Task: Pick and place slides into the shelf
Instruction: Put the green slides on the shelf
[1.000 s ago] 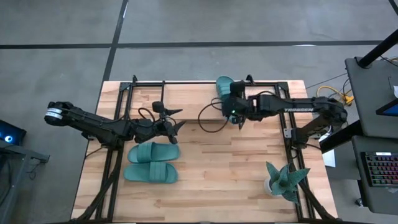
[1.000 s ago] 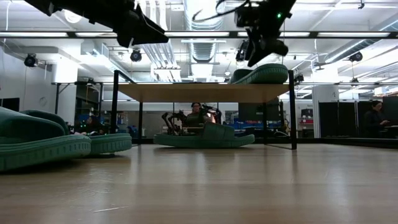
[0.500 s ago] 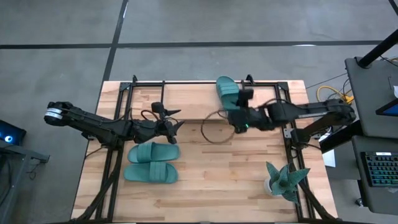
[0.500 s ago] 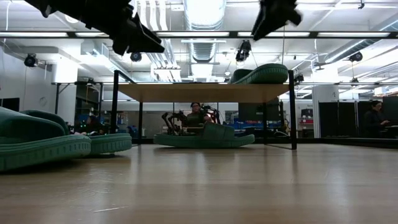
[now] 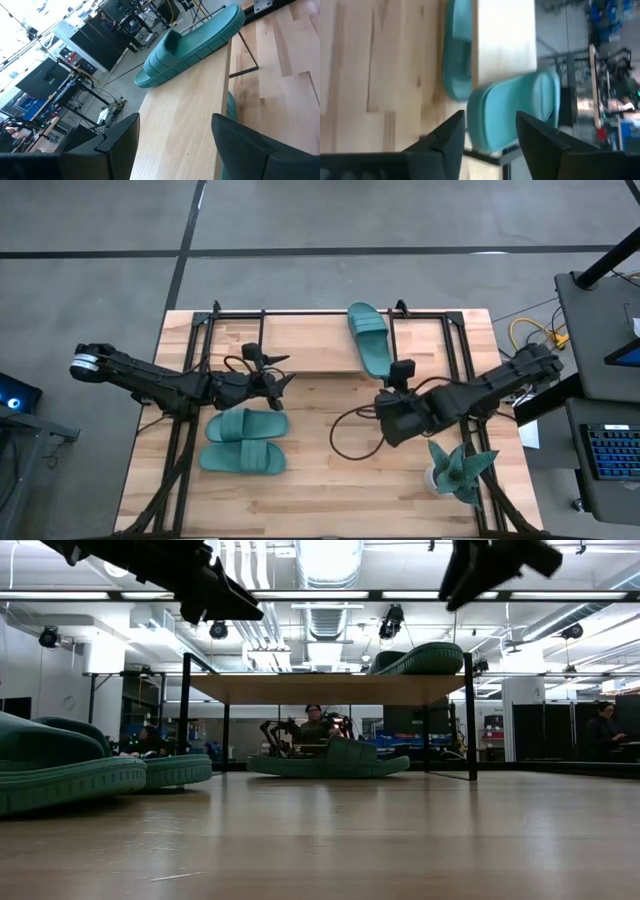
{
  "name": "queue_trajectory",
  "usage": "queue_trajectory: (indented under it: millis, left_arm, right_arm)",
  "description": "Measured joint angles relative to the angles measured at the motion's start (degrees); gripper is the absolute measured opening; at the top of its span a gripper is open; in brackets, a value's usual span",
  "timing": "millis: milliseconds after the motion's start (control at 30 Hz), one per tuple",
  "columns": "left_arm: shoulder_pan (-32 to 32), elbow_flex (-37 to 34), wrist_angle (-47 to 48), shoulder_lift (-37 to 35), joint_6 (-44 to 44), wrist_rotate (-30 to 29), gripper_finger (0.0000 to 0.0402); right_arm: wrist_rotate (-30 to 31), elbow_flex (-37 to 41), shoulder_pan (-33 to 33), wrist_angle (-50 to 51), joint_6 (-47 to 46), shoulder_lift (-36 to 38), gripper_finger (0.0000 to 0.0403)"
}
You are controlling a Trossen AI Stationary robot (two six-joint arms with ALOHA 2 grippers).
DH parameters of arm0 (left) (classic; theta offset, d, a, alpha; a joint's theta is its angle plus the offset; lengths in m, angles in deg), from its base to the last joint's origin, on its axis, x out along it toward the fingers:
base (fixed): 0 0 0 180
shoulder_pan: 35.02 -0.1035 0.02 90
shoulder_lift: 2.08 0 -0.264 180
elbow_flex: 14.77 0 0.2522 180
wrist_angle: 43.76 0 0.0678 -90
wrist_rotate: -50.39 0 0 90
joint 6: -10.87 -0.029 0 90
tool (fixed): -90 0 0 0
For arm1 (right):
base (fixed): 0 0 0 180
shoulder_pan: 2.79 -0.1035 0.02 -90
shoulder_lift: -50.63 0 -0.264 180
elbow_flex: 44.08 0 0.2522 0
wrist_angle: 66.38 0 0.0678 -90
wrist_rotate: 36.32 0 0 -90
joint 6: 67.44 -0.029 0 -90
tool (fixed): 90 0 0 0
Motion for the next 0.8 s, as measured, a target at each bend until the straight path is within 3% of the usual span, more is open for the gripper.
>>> queue_trajectory:
  millis: [300,800]
  left_arm:
    - [0.0,0.0,0.0,0.0,0.0,0.0,0.0231]
    - [0.0,-0.1,1.4,0.0,0.1,0.0,0.0231]
  right_arm:
    - [0.0,0.0,-0.1,4.6,-5.6,-6.2,0.0229]
    - [2.0,0.3,3.7,6.6,-6.9,-9.6,0.0224]
